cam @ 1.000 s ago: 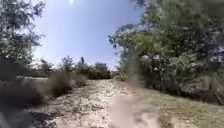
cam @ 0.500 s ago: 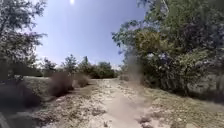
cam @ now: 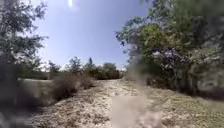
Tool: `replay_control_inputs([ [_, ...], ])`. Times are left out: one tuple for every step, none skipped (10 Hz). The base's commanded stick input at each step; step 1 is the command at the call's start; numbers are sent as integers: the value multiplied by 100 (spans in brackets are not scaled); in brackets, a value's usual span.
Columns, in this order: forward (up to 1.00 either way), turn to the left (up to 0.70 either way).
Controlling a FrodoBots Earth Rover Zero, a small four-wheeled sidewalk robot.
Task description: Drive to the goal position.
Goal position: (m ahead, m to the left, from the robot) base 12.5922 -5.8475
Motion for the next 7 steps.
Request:
replay_control_inputs([
  [45, 2],
  [45, 2],
  [45, 2],
  [45, 2],
  [45, 2],
  [45, 2],
  [45, 2],
])
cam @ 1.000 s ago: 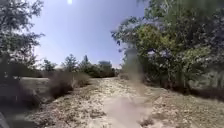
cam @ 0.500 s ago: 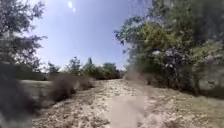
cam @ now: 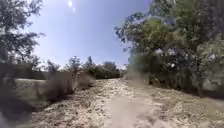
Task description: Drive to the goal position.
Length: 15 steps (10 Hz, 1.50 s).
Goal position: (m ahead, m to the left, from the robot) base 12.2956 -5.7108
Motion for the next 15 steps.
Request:
replay_control_inputs([
  [45, 2],
  [45, 2],
  [45, 2],
  [45, 2],
  [45, 2],
  [45, 2],
  [45, 2],
  [45, 2],
  [45, 2],
  [45, 2],
  [45, 2],
  [45, 2],
  [45, 2],
  [45, 2],
  [45, 2],
])
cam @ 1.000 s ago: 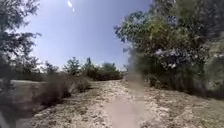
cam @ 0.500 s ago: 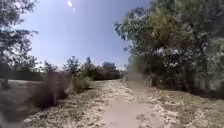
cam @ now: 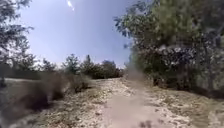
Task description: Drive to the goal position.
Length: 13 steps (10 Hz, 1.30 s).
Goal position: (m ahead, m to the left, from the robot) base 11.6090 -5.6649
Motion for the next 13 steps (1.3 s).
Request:
replay_control_inputs([
  [45, 2],
  [45, 2],
  [45, 2],
  [45, 2],
  [45, 2],
  [45, 2],
  [45, 2],
  [45, 2],
  [45, 2],
  [45, 2],
  [45, 2],
  [45, 2],
  [45, 2],
])
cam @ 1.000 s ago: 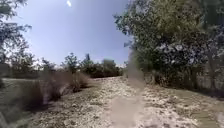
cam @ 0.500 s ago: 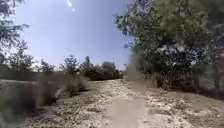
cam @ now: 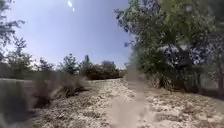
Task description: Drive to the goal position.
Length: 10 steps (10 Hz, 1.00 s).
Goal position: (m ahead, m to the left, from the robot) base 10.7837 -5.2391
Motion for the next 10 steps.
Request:
replay_control_inputs([
  [45, 2],
  [45, 2],
  [45, 2],
  [45, 2],
  [45, 2],
  [45, 2],
  [45, 2],
  [45, 2],
  [45, 2],
  [45, 2],
])
